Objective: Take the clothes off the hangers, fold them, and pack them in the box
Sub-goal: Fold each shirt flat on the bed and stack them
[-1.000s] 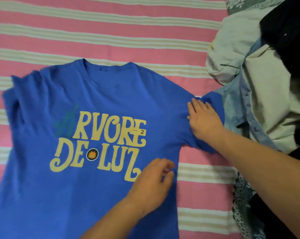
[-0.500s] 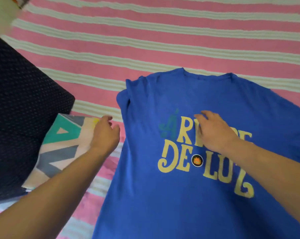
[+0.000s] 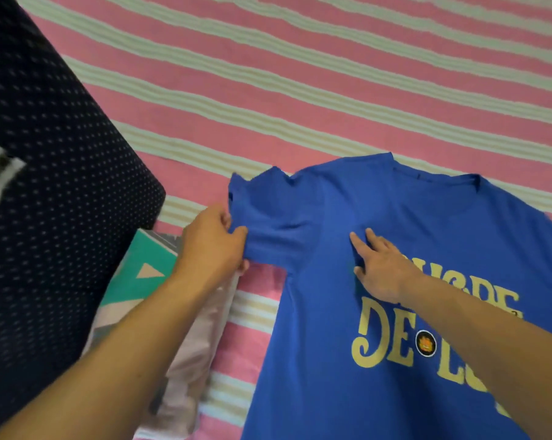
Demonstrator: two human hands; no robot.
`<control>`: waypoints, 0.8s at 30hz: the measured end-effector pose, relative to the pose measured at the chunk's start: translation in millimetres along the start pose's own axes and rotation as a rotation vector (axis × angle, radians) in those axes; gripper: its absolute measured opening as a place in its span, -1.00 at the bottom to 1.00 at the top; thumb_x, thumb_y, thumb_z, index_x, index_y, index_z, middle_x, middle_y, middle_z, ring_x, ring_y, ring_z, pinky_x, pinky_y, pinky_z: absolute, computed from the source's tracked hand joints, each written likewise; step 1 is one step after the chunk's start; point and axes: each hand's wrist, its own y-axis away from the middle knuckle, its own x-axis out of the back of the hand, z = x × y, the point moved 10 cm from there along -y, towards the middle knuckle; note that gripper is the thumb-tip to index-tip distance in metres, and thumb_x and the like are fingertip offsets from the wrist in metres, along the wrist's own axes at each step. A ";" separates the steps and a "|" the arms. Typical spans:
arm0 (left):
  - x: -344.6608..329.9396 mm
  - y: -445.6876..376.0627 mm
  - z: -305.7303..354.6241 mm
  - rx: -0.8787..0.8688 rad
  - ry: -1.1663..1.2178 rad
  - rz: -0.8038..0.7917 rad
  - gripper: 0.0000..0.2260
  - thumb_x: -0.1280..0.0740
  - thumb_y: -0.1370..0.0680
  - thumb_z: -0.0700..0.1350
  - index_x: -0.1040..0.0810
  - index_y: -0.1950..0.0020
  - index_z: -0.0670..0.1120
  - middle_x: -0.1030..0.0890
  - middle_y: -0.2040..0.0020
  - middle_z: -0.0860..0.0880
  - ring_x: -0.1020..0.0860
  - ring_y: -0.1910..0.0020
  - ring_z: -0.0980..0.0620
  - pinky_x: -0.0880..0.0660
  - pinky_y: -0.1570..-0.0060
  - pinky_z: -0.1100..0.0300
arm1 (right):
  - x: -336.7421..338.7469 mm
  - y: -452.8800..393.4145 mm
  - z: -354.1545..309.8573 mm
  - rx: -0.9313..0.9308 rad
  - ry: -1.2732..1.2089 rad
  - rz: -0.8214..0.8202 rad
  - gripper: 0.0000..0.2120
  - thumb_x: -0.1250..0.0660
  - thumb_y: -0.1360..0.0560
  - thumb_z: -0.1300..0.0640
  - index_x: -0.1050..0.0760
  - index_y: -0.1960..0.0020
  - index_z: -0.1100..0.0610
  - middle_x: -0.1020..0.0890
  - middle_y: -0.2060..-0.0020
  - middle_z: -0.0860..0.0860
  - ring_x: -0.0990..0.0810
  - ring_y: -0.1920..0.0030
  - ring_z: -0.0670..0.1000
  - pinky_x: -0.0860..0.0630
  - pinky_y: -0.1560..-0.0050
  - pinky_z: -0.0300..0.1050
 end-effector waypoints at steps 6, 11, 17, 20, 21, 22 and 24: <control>-29.1 10.6 -67.4 0.202 0.262 -0.134 -0.81 -0.40 -0.55 -0.13 -0.40 0.12 -0.12 -0.61 0.32 -0.15 -0.61 0.51 -0.12 -0.53 0.49 0.11 | 106.8 -13.1 -63.5 0.046 0.093 0.393 -0.87 -0.18 -0.58 0.18 -0.41 0.14 0.16 -0.43 0.17 0.04 -0.43 0.11 0.16 -0.36 0.27 -0.08; -43.0 11.9 -85.6 0.223 0.477 -0.157 -0.76 -0.42 -0.58 -0.08 -0.38 0.12 -0.10 -0.54 0.33 -0.21 -0.58 0.52 -0.13 -0.39 0.56 0.21 | 153.9 -47.7 -212.6 0.374 -0.155 0.434 -0.77 -0.20 -0.60 0.21 -0.56 -0.19 0.13 -0.61 -0.13 0.11 -0.57 -0.08 0.19 -0.55 -0.03 0.00; -53.8 17.5 -88.1 0.031 0.360 -0.160 -0.72 -0.48 -0.51 -0.16 -0.37 0.15 0.02 -0.45 0.41 -0.04 -0.62 0.47 -0.12 -0.52 0.37 0.00 | 119.4 -87.4 -267.0 0.413 0.127 0.261 -0.73 -0.30 -0.59 0.18 -0.46 -0.27 0.18 -0.57 -0.16 0.15 -0.56 -0.08 0.23 -0.50 -0.03 0.05; -53.2 16.1 -89.7 0.004 0.327 -0.132 -0.74 -0.48 -0.48 -0.12 -0.37 0.15 0.03 -0.45 0.44 0.04 -0.62 0.43 -0.10 -0.54 0.29 -0.10 | 142.5 -75.7 -255.1 0.468 -0.196 0.351 -0.85 -0.30 -0.59 0.19 -0.54 -0.14 0.18 -0.62 -0.02 0.13 -0.60 -0.02 0.18 -0.52 0.02 0.02; -51.4 16.6 -89.0 -0.008 0.311 -0.118 -0.75 -0.47 -0.47 -0.09 -0.38 0.13 0.04 -0.48 0.42 0.03 -0.63 0.40 -0.10 -0.54 0.26 -0.14 | 149.1 -69.6 -246.1 0.483 -0.357 0.349 -0.89 -0.30 -0.59 0.20 -0.53 -0.11 0.18 -0.62 0.05 0.13 -0.63 0.06 0.17 -0.57 0.04 0.06; -49.9 17.6 -88.6 -0.010 0.290 -0.111 -0.76 -0.46 -0.46 -0.06 -0.39 0.12 0.06 -0.50 0.41 0.02 -0.63 0.37 -0.11 -0.54 0.23 -0.15 | 152.3 -63.7 -237.2 0.487 -0.494 0.314 -0.92 -0.29 -0.61 0.22 -0.50 -0.08 0.19 -0.62 0.09 0.14 -0.67 0.12 0.15 -0.62 0.08 0.06; -46.3 20.2 -86.6 0.006 0.254 -0.103 -0.78 -0.46 -0.46 -0.06 -0.39 0.12 0.05 -0.52 0.38 0.00 -0.63 0.34 -0.10 -0.54 0.20 -0.16 | 153.7 -53.7 -220.1 0.475 -0.651 0.223 -0.95 -0.26 -0.62 0.25 -0.47 -0.07 0.21 -0.63 0.09 0.16 -0.71 0.18 0.08 -0.64 0.20 -0.07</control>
